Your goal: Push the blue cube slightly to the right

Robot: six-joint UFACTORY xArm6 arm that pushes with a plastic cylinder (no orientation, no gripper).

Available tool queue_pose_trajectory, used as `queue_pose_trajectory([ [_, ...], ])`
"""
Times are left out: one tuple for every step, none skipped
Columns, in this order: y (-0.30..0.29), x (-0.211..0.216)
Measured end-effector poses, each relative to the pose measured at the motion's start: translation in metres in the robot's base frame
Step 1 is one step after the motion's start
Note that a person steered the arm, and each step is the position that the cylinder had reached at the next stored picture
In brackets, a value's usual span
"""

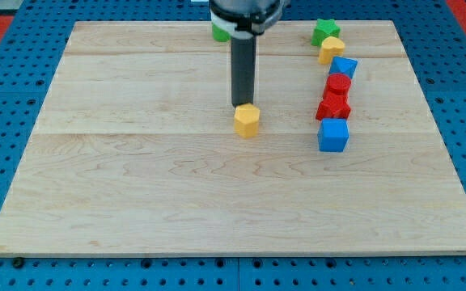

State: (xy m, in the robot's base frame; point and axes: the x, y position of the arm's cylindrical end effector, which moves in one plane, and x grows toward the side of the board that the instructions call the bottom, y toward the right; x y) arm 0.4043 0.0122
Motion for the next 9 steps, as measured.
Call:
queue_pose_trajectory([
  [0.017, 0.021],
  [0.04, 0.035],
  [0.062, 0.052],
  [0.069, 0.069],
  [0.074, 0.069],
  [0.079, 0.063],
  [0.085, 0.062],
  [0.096, 0.062],
  [0.098, 0.05],
])
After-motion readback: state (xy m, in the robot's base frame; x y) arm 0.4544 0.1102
